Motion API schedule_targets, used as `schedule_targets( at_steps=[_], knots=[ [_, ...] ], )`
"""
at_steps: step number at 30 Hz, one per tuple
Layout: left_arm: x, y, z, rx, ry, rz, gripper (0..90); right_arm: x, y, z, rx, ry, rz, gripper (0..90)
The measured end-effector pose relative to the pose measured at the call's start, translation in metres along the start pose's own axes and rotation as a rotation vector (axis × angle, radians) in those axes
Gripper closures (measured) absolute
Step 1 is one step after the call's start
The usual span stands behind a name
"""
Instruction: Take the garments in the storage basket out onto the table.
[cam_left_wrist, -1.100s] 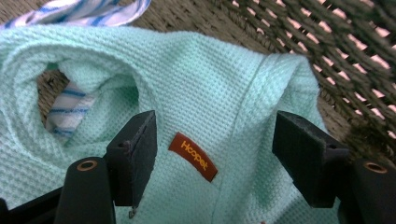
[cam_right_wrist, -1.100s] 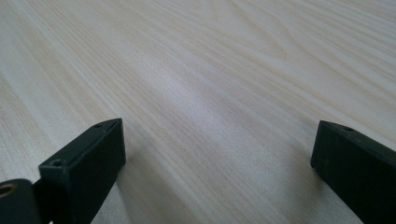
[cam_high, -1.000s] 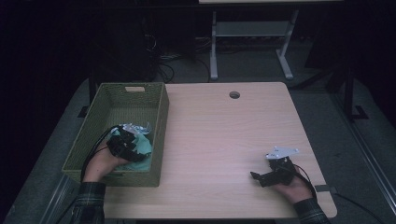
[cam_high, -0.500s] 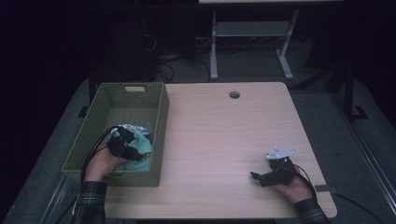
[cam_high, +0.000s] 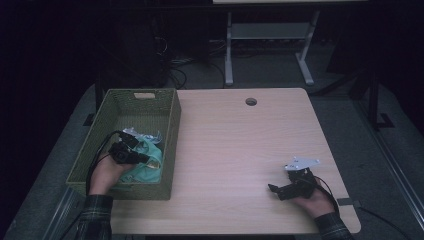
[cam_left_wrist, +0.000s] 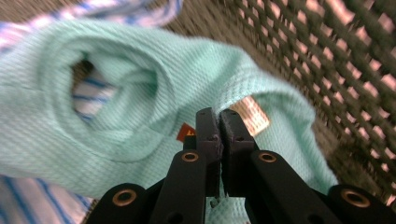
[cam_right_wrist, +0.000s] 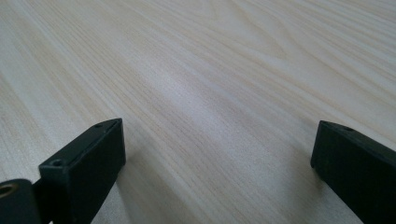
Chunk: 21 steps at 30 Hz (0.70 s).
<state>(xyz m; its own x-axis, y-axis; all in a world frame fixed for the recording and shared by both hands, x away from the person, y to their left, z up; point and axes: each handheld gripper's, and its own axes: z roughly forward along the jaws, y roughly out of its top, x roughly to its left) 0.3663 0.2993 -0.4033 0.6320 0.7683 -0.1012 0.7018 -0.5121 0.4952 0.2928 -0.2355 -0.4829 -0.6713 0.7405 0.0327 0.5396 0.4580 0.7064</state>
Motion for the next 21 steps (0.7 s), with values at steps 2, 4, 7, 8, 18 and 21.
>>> schedule_targets(
  at_steps=[2,4,7,8,18,21],
  knots=[
    [0.001,0.000,-0.004,-0.038,0.012,-0.015,86.8,0.000,0.000,0.000,0.000,0.000,0.000,2.8],
    [0.003,-0.001,-0.009,-0.073,0.012,-0.036,86.9,0.000,0.000,0.000,0.000,0.000,0.000,2.8],
    [0.005,-0.001,-0.014,-0.112,0.006,-0.048,86.9,0.000,0.000,0.000,-0.001,0.000,0.001,2.8],
    [0.005,-0.002,-0.016,-0.133,0.006,-0.057,86.9,0.000,0.000,0.000,0.000,0.000,0.001,2.8],
    [0.009,-0.006,-0.039,-0.331,0.001,-0.101,87.2,0.000,0.000,0.000,-0.001,-0.001,0.003,2.8],
    [0.010,-0.008,-0.045,-0.392,0.000,-0.124,87.2,0.000,0.000,0.000,0.000,-0.001,0.004,2.8]
  ],
)
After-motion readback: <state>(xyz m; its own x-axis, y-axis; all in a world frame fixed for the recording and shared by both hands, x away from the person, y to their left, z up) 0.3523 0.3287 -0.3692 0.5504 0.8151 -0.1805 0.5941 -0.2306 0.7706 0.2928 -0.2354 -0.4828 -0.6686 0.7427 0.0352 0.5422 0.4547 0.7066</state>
